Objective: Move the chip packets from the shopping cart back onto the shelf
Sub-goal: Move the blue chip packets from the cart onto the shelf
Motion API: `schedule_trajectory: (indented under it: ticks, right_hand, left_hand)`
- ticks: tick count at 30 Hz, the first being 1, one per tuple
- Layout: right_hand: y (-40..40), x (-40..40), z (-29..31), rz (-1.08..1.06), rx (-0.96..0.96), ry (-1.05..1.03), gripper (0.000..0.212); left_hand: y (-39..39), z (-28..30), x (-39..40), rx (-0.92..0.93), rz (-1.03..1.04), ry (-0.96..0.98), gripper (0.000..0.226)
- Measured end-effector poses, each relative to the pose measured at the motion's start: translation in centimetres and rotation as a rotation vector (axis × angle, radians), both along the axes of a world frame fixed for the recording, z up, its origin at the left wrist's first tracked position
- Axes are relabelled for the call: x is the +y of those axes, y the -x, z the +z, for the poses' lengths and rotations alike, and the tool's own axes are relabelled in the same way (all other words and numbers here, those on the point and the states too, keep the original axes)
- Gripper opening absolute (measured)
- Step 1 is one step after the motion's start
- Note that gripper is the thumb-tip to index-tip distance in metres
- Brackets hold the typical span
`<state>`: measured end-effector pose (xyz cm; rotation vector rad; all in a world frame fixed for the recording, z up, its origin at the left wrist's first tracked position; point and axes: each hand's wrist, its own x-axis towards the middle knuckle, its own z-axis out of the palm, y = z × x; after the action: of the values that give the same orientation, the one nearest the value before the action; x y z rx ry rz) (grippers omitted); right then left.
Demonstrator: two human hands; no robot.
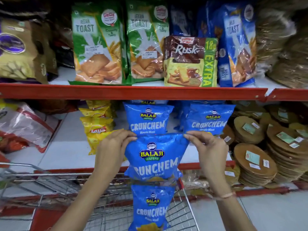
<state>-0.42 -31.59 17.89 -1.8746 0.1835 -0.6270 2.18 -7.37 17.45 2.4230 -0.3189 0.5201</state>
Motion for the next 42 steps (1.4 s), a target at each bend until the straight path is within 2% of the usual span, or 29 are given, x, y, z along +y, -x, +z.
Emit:
schedule_trajectory:
  ticks: [3, 8, 11, 14, 16, 18, 21, 24, 26, 29, 30, 31, 32, 34, 36, 37, 40, 42]
  right_hand:
    - [-2.6, -2.4, 1.1, 0.012, -0.021, -0.038, 0.016]
    - [-6.1, -4.7, 0.0, -0.032, -0.016, -0.005, 0.029]
    - [-7.3, -5.3, -2.4, -0.031, 0.051, -0.067, 0.022]
    - [-7.6, -5.3, -4.3, -0.037, 0.065, -0.083, 0.025]
    - [-7.7, -5.3, -5.2, -0.050, 0.073, -0.077, 0.015]
    - [-7.3, -5.0, -5.8, -0.059, 0.093, -0.098, 0.012]
    - [-5.3, -4.2, -7.3, -0.116, 0.012, -0.053, 0.033]
    - [-2.2, -2.8, -10.2, -0.150, -0.050, 0.060, 0.023]
    - [-0.4, -2.1, -13.1, -0.102, -0.008, 0.162, 0.014]
    - [1.4, -1.5, -18.3, 0.031, 0.166, 0.342, 0.010]
    - [1.6, -1.4, -20.0, 0.088, 0.238, 0.392, 0.010]
    - [1.5, -1.3, -21.5, 0.153, 0.322, 0.440, 0.008]
    - [1.2, -1.2, -22.8, 0.225, 0.433, 0.500, 0.009]
    - [0.3, -1.0, -25.3, 0.395, 0.731, 0.707, 0.020]
    - [-0.6, -0.5, -27.1, 0.535, 0.962, 0.959, 0.032]
    - [-0.9, -0.3, -28.1, 0.577, 0.992, 1.040, 0.037]
    - [-1.2, 0.5, -30.3, 0.650, 0.954, 1.148, 0.055]
    - [-1.1, 0.8, -30.3, 0.575, 0.899, 1.170, 0.049]
  left_hand:
    - [-2.2, 1.4, -2.6, -0.070, 0.023, 0.005, 0.005]
    - [-5.1, 0.9, -5.5, -0.079, 0.025, -0.005, 0.005]
    - [-6.0, -0.7, -6.2, -0.038, 0.033, -0.026, 0.007]
    - [-6.3, -2.2, -6.7, 0.004, 0.020, -0.031, 0.009]
    - [-6.3, -2.7, -6.9, 0.000, 0.011, -0.041, 0.011]
    - [-6.0, -3.2, -6.7, -0.058, -0.002, -0.048, 0.016]
    - [-4.4, -4.7, -6.0, -0.233, -0.045, -0.005, 0.026]
    - [-1.3, -8.4, -5.3, -0.289, -0.096, -0.018, 0.021]
    - [0.5, -11.9, -4.6, -0.177, -0.133, -0.042, 0.026]
    - [2.2, -17.2, -3.7, 0.091, -0.213, -0.114, 0.045]
    - [2.3, -18.8, -3.5, 0.162, -0.219, -0.187, 0.039]
    - [2.2, -20.4, -3.4, 0.223, -0.218, -0.284, 0.029]
    - [1.8, -21.9, -3.4, 0.350, -0.225, -0.378, 0.032]
    - [0.9, -25.1, -3.1, 0.614, -0.241, -0.536, 0.053]
    - [0.1, -27.3, -2.6, 0.688, -0.236, -0.709, 0.061]
    - [-0.1, -28.0, -2.6, 0.703, -0.237, -0.757, 0.065]
    - [-0.2, -28.9, -3.1, 0.622, -0.231, -0.836, 0.068]
    - [0.2, -28.9, -3.4, 0.630, -0.216, -0.843, 0.053]
